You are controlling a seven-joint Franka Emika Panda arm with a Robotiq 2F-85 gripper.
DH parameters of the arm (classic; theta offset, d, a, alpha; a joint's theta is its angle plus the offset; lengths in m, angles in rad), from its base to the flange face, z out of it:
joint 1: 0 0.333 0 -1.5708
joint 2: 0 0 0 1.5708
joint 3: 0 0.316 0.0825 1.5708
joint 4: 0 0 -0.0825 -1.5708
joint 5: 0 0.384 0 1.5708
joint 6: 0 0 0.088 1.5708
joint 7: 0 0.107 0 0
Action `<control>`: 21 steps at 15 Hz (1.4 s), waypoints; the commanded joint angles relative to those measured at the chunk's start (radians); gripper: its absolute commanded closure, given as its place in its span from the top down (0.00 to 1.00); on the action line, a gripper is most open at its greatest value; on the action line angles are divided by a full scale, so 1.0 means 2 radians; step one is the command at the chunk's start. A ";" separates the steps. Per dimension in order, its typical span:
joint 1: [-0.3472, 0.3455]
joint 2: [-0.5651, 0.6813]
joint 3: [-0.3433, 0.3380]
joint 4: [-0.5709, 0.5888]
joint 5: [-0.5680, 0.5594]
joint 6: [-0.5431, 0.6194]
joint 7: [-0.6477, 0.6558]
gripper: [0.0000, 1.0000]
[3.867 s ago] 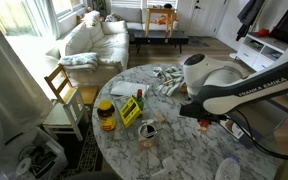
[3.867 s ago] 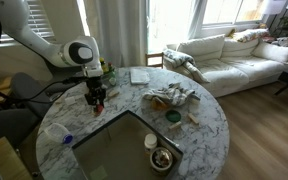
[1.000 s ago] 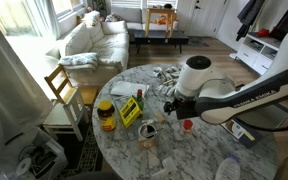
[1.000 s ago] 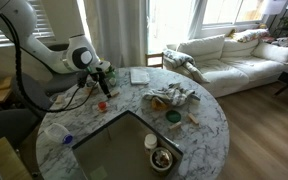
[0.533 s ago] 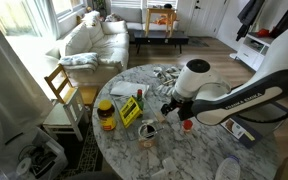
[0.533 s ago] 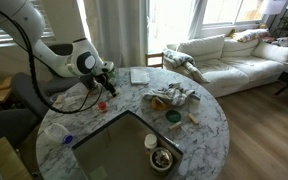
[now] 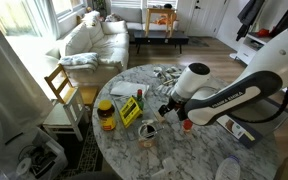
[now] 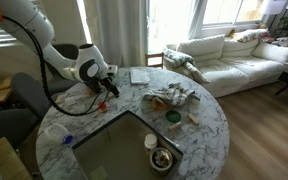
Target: Turn the clear small jar with the red lid the right way up on the table, pick up the wooden block and put it on the clear small jar with a red lid
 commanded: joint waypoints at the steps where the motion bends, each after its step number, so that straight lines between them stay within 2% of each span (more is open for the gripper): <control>1: -0.021 0.021 0.021 0.005 0.052 0.032 -0.059 0.94; 4: -0.028 0.029 0.032 0.007 0.075 0.047 -0.089 0.89; 9: -0.029 0.035 0.039 0.011 0.088 0.045 -0.116 0.96; 11: -0.029 0.036 0.040 0.011 0.089 0.045 -0.120 0.90; 12: -0.028 0.037 0.040 0.011 0.090 0.044 -0.122 0.84; 13: -0.028 0.037 0.039 0.010 0.090 0.042 -0.123 0.71; 15: -0.027 0.037 0.037 0.009 0.091 0.041 -0.122 0.67; 17: -0.026 0.036 0.035 0.009 0.092 0.040 -0.121 0.43; 19: -0.025 0.036 0.034 0.008 0.093 0.039 -0.120 0.31; 21: -0.025 0.035 0.032 0.007 0.093 0.039 -0.120 0.27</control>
